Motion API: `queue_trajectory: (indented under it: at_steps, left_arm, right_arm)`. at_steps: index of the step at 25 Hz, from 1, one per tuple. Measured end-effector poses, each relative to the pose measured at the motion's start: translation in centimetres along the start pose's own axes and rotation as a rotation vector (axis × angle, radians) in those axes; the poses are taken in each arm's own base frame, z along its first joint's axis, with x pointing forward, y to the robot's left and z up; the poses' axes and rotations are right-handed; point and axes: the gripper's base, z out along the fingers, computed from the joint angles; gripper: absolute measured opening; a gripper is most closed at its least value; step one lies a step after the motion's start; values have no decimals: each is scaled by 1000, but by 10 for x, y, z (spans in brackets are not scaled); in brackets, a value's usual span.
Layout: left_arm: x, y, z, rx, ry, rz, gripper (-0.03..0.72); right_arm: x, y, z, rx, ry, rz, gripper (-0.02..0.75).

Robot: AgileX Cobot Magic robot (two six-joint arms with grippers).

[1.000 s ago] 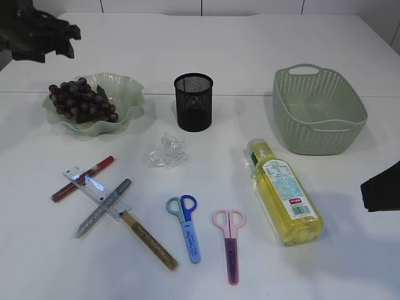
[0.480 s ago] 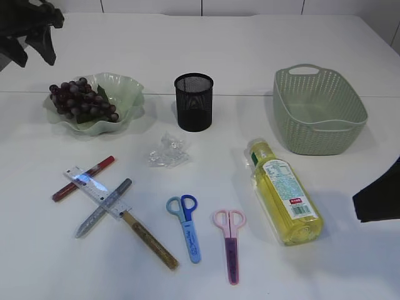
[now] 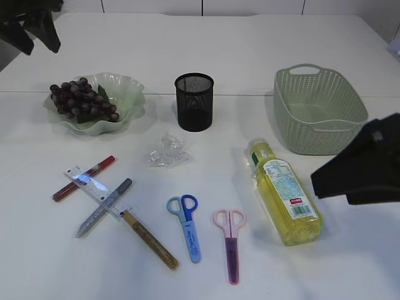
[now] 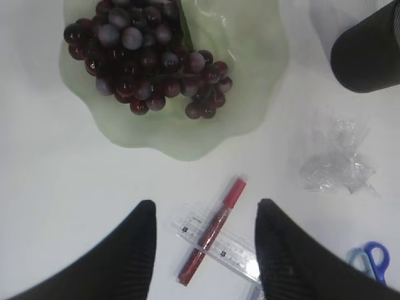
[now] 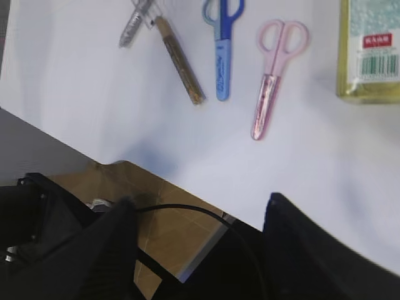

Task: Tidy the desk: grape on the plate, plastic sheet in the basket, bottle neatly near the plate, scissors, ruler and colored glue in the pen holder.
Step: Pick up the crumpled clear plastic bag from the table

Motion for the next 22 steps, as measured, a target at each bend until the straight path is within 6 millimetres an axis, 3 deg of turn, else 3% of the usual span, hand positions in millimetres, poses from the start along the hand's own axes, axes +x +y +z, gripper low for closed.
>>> queue_trajectory:
  at_steps: [6, 14, 18, 22]
  left_arm:
    - [2, -4, -29, 20, -57, 1, 370]
    - [12, -11, -91, 43, -179, 13, 369]
    - [18, -13, -117, 49, -230, 19, 369]
    - [29, -13, -130, 51, -242, 21, 369]
  right_arm:
    - [-22, 12, -7, -62, -68, -68, 475]
    - [-39, 16, -6, -97, -144, -246, 468]
    - [-54, 25, 12, -68, -52, -306, 459]
    - [-68, 46, 37, 84, 80, -387, 459]
